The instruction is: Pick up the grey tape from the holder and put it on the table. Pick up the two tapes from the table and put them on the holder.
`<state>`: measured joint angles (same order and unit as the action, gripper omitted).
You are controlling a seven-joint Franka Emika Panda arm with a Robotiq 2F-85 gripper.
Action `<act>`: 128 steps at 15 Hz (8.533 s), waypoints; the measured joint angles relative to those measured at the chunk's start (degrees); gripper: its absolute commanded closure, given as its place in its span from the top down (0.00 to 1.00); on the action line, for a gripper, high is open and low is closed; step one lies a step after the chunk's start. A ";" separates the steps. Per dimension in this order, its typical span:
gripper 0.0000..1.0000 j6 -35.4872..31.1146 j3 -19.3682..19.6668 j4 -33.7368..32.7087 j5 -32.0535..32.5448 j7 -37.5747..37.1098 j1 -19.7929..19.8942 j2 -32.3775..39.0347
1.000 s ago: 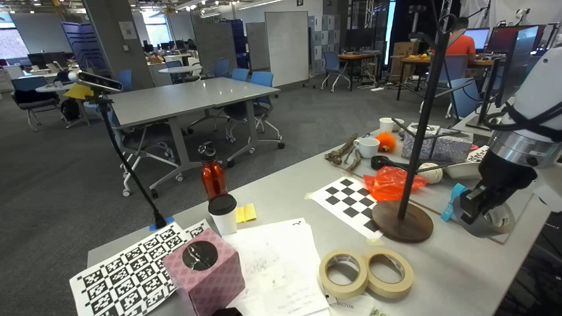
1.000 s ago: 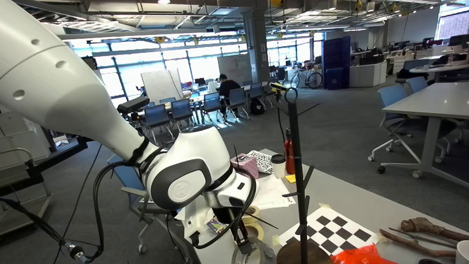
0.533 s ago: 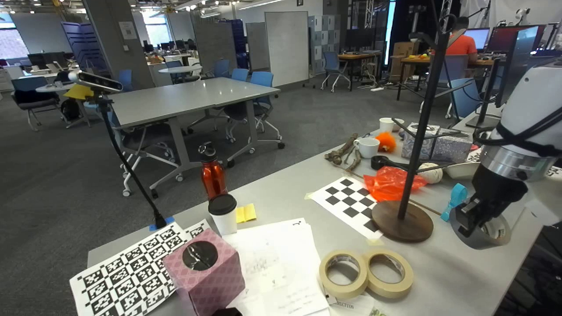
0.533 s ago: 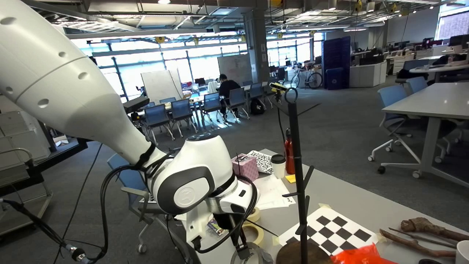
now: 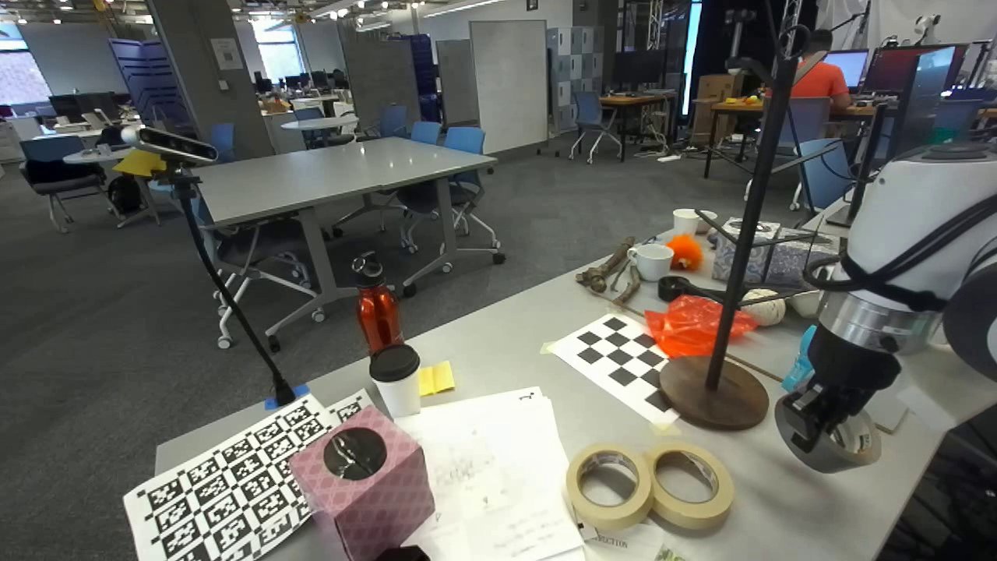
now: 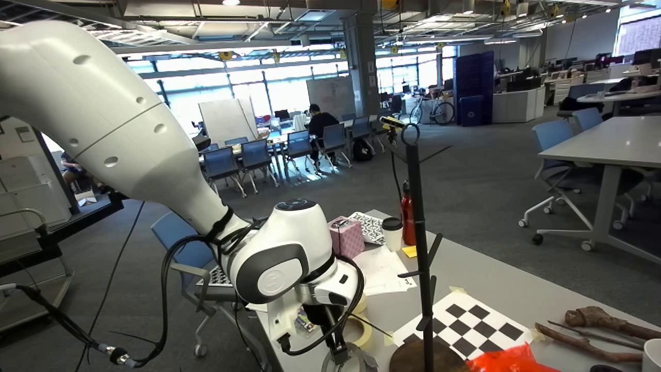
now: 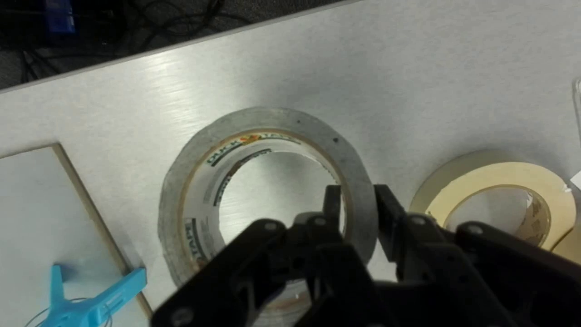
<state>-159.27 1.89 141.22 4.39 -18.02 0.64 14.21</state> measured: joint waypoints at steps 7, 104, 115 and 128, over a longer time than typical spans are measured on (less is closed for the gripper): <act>0.06 0.00 0.00 -3.63 -0.02 0.00 -1.10 5.29; 0.06 10.68 4.33 -20.03 10.25 6.25 -10.37 13.70; 0.06 10.68 9.53 -14.62 24.10 -7.89 -14.05 7.95; 0.06 10.67 6.15 -3.05 18.06 -0.22 -8.49 -3.77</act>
<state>-148.60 8.05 138.17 22.46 -18.25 -7.84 10.44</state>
